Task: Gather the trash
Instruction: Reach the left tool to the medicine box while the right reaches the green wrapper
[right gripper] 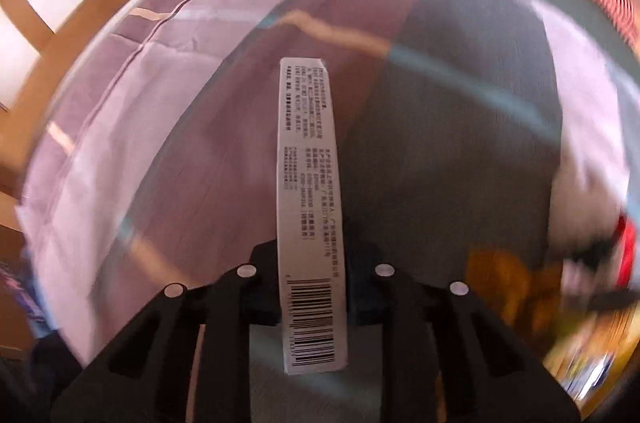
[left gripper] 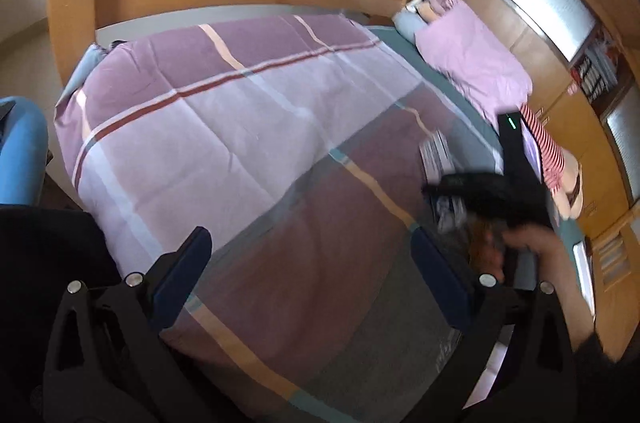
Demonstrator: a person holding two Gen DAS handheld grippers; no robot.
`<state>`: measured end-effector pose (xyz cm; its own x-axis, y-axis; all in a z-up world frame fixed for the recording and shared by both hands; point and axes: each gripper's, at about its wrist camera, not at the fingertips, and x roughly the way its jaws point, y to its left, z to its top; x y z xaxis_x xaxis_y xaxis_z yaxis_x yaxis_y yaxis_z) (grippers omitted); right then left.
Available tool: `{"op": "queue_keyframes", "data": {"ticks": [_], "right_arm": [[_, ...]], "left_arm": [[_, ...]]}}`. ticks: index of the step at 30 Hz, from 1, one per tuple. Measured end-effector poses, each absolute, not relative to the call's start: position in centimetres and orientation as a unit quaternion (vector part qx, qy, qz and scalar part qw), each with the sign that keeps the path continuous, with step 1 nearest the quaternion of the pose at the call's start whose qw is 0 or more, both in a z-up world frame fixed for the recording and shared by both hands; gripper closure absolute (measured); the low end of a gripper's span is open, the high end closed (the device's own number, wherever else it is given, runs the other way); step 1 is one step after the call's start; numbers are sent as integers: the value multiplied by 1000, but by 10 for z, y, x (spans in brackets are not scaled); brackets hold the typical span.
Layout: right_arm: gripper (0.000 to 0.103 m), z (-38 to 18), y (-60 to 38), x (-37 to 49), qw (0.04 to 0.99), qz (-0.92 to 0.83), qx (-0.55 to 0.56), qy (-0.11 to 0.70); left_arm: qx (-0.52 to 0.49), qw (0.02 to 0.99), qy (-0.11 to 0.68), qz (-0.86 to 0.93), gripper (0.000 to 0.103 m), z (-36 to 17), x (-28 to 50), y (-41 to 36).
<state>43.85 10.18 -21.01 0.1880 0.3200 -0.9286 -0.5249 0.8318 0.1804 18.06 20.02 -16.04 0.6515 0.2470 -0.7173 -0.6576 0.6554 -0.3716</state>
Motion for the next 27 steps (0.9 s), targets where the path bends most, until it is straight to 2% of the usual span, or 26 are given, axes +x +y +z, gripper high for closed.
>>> {"op": "queue_keyframes", "data": {"ticks": [7,11,12,14,15,22,27], "right_arm": [[80,-203,55,360,714,302,-53,629],[79,-202,35,315,694,311,-72,645],[76,-198,30,307,695,319,-73,641],[51,-185,19,302,696,338,-51,631],[49,-172,8,304,706,346,-26,617],[48,-104,-79,337,812,266,109,507],[48,-133,-90,348,825,123,51,549]], "left_arm": [[-333,845,318,272,4,-163,175,202],[-324,848,321,270,4,-163,176,199],[-322,848,323,269,4,-164,177,198],[-319,848,330,266,4,-165,179,198],[-317,848,334,264,4,-166,180,196],[-301,843,396,206,4,-182,200,178],[-303,833,432,167,4,-196,210,166]]}}
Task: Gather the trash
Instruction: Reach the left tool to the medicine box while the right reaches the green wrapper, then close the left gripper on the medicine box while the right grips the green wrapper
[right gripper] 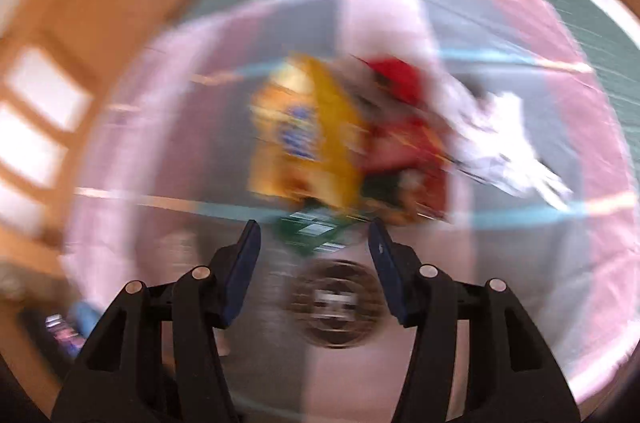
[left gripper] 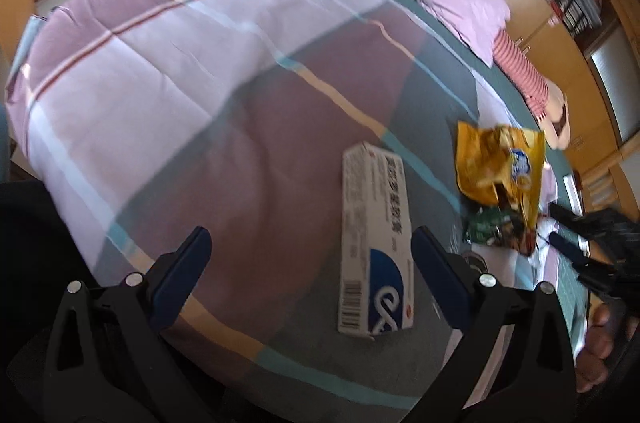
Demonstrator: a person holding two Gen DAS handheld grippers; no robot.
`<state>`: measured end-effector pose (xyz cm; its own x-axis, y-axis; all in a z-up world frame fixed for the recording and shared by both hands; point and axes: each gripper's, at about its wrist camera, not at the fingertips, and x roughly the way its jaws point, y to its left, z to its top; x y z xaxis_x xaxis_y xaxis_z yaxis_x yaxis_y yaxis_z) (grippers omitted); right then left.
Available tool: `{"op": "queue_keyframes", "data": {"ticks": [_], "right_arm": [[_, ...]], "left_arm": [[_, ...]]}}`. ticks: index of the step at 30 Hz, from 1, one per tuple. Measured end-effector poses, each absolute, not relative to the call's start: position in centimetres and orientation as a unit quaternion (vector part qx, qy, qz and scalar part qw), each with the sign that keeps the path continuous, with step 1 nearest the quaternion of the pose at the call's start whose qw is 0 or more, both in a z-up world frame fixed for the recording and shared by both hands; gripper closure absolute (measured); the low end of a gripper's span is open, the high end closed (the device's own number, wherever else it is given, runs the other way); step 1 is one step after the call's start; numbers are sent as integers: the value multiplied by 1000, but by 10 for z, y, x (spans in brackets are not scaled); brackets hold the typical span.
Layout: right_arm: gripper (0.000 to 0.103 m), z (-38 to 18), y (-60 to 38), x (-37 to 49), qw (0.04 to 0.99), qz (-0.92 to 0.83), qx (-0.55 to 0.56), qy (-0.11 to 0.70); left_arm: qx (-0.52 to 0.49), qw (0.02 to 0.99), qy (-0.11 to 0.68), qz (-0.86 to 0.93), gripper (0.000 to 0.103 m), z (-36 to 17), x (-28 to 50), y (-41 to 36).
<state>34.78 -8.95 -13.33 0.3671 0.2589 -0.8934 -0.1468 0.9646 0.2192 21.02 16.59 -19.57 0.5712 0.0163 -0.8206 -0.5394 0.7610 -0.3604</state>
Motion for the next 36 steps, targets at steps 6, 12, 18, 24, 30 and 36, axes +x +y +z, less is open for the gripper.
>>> {"op": "queue_keyframes", "data": {"ticks": [6,12,18,24,30,36], "right_arm": [[47,-184,-126,354,803,30,201,561],[51,-205,-129,370,812,29,231,535],[92,-200,-115,357,818,46,186,542],[93,-179,-118,336,819,82,126,553],[93,-155,-137,298,827,104,81,547],[93,-146,-149,271,833,117,81,535]], "left_arm": [[-289,829,456,143,4,-204,219,155],[-283,826,467,137,4,-208,227,149],[-281,828,466,135,4,-206,231,145],[-289,827,463,136,4,-206,226,150],[-290,827,463,135,4,-206,223,150],[-285,830,462,134,4,-205,221,148]]}}
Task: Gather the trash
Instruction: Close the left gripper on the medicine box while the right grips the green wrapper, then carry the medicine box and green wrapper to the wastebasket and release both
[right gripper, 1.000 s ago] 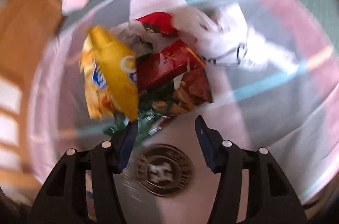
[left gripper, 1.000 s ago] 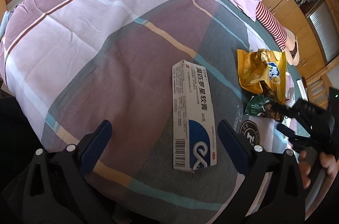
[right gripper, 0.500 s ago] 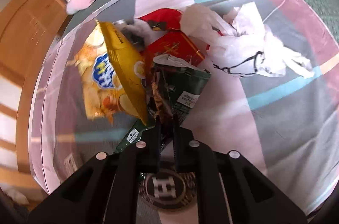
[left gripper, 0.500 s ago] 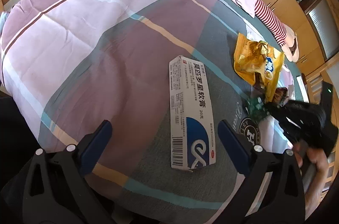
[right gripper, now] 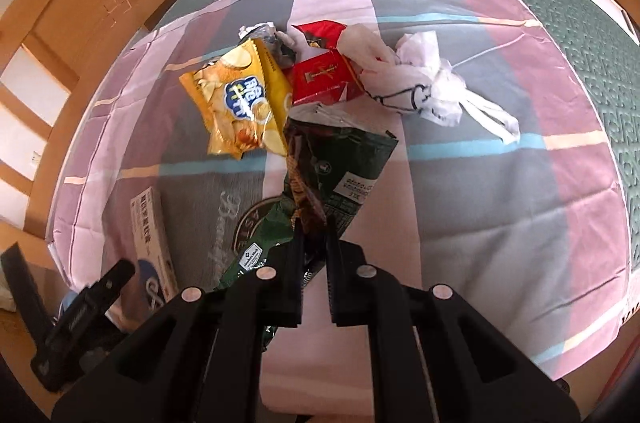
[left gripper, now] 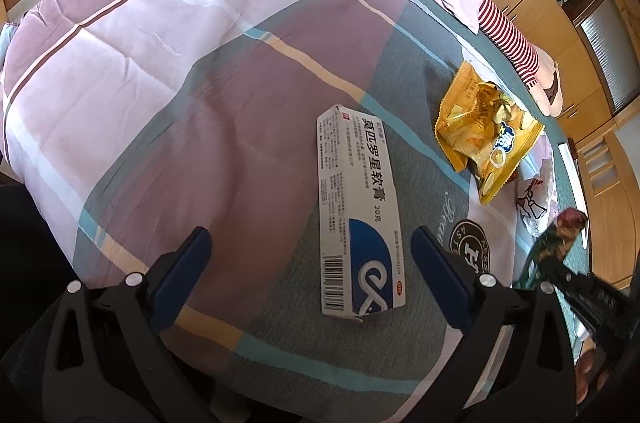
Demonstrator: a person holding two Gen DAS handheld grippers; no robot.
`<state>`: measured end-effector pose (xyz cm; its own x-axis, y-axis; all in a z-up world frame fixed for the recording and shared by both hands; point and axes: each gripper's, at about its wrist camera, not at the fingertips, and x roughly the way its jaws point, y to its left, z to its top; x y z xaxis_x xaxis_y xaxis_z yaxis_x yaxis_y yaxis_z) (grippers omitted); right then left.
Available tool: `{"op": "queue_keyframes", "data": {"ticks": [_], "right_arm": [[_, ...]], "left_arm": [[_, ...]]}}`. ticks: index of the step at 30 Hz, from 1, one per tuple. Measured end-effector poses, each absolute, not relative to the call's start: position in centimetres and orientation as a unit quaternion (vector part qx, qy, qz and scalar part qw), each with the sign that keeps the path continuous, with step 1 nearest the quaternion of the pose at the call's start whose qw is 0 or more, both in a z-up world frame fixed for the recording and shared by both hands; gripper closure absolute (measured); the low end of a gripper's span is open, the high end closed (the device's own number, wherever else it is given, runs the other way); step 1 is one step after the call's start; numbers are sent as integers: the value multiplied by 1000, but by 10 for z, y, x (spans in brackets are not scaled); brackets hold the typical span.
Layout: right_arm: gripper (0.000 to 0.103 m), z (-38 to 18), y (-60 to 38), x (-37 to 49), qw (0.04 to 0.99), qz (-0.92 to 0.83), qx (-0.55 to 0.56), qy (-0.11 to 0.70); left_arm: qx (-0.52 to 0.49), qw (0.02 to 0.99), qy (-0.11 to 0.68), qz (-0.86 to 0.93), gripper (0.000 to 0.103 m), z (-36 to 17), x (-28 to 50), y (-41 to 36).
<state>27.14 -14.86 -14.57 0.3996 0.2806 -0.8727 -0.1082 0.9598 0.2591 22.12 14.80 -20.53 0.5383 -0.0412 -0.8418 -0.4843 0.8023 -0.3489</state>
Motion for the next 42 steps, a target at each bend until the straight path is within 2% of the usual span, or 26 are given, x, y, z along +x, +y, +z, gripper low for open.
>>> {"op": "queue_keyframes", "data": {"ticks": [7,9,13,16,18,19,21,23,28,36,42], "right_arm": [[93,-139,-150,255,832,126,101,531],[93,-134,-154,247,835,127,105,526],[93,-122,-165,228,846,122,101,509],[93,-114,-171,214,856,117,93,494],[93,-109,-173,205,863,115,86,483],[93,-107,-173,200,867,118,83,476],[93,-101,-171,189,876,127,76,459],[93,-99,-169,182,881,132,75,449],[93,-95,-170,165,886,140,87,433],[93,-68,-191,126,904,144,115,386],[93,-51,-208,83,916,140,104,362]], "left_arm": [[-375,804,443,129,4,-211,214,175],[-373,807,440,130,4,-208,215,173],[-302,829,458,112,4,-196,238,148],[-196,838,498,103,4,-197,268,119],[-167,835,515,103,21,-207,274,111],[-159,828,528,101,40,-215,276,108],[-141,832,526,99,42,-218,274,105],[-125,840,519,94,51,-216,273,103],[-142,849,500,89,58,-210,262,109],[-111,903,411,61,59,-165,227,96],[-98,927,363,8,59,-122,166,80]]}}
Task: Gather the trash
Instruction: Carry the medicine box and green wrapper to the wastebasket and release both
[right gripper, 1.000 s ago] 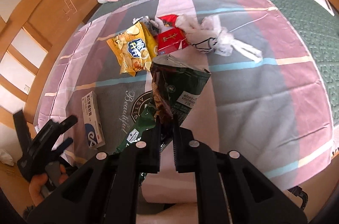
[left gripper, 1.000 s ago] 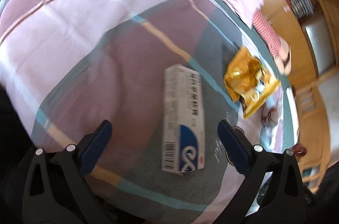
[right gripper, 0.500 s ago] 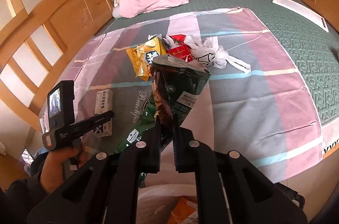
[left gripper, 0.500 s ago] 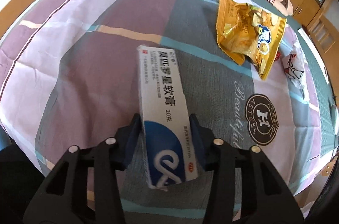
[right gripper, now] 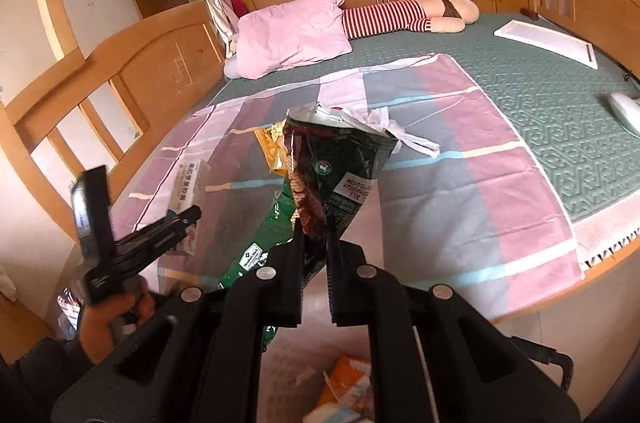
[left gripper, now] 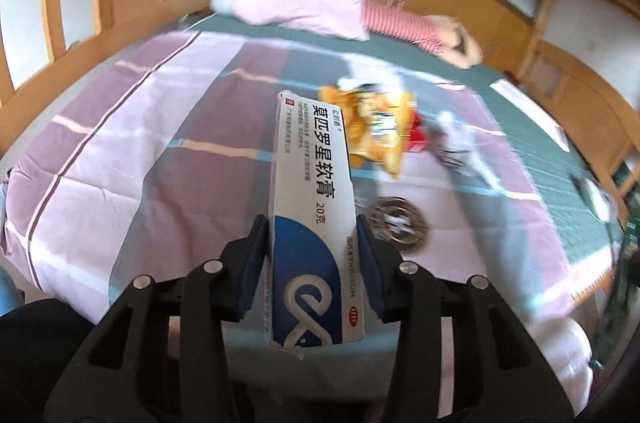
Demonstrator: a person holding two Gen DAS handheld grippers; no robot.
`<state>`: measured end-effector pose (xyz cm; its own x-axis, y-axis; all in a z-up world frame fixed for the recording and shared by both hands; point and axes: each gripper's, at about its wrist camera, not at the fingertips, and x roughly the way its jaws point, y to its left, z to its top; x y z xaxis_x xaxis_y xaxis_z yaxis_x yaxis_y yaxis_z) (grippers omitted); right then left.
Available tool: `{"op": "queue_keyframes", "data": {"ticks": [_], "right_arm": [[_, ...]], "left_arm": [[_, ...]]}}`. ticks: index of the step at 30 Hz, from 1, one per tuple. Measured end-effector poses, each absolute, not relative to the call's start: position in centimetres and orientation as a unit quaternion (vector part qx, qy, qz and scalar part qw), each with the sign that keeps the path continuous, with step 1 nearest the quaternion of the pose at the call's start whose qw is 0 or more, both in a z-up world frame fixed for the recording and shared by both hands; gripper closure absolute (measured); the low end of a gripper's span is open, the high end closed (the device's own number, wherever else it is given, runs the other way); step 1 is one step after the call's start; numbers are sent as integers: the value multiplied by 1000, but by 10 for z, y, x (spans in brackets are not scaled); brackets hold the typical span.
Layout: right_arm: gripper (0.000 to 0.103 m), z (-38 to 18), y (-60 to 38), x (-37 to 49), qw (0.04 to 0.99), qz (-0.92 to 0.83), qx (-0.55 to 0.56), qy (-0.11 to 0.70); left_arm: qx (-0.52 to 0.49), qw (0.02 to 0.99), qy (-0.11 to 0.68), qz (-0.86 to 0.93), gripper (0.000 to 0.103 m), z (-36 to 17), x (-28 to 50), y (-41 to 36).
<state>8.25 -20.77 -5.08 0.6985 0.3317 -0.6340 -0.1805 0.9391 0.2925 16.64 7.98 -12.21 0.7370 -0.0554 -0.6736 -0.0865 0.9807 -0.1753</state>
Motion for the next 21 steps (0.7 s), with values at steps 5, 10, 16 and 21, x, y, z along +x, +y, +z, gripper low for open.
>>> {"op": "queue_keyframes", "data": {"ticks": [5,10,16,21], "right_arm": [[93,-52,-214,49,911,146,87,375],[93,-75,-213,14,895,146,53,417],[84,-107,-222,-6,869,130,53,475],[45,-91,-237,-10,882,105,63,456]], "left_arm": [[-92,932,347,-45,59,-104,120,50],[-80,934,341,-76,59,-94,90,31],[-56,929,349,-107,59,-97,69,11],[-37,926,354,-128,59,-100,60,-5]]}}
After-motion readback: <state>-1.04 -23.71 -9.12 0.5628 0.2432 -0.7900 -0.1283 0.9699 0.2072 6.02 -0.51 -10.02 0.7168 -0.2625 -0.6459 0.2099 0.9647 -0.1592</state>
